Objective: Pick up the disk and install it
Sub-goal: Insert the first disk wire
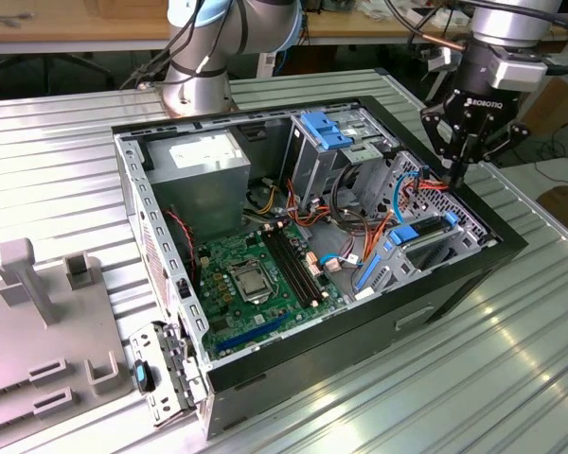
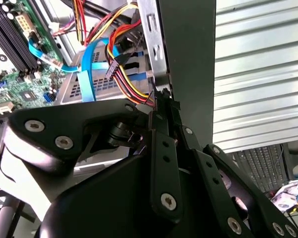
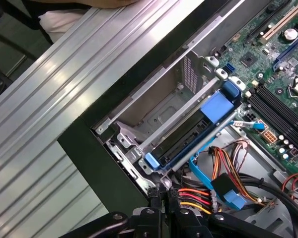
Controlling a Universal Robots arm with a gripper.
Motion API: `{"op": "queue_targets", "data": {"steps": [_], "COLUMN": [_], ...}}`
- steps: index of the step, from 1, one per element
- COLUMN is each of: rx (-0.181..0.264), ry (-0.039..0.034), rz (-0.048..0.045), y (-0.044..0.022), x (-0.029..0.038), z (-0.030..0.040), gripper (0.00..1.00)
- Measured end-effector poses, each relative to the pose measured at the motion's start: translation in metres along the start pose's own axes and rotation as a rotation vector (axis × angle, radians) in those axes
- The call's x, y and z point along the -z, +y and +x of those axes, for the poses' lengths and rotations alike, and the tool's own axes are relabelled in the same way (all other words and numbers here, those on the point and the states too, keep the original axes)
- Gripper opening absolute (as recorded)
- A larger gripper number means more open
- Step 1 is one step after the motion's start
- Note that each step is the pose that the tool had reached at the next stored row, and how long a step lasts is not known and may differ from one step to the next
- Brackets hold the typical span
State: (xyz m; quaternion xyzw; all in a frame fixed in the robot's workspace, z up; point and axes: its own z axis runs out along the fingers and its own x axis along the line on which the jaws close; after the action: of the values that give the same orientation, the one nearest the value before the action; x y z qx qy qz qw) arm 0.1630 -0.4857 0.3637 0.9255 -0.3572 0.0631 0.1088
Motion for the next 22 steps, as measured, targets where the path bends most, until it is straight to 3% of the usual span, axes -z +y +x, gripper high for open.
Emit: {"op": "queue_targets", "data": {"steps": [2, 7, 13, 22], "rx": [-0.006, -0.078, -0.119, -0.294], "ry": [-0.0012, -0.0125, -0.0189, -0.0472], "rz": [-0.0012, -0.0156, -0.0240, -0.0594], "y": [0.0010, 0.0009, -0.0022, -0.0023], "x": [-0.0004, -0.0006, -0.0011, -0.0019], "z": [0.0009, 0.0009, 0.0041, 0.0040], "gripper": [0.17, 0.17, 0.17, 0.17]}}
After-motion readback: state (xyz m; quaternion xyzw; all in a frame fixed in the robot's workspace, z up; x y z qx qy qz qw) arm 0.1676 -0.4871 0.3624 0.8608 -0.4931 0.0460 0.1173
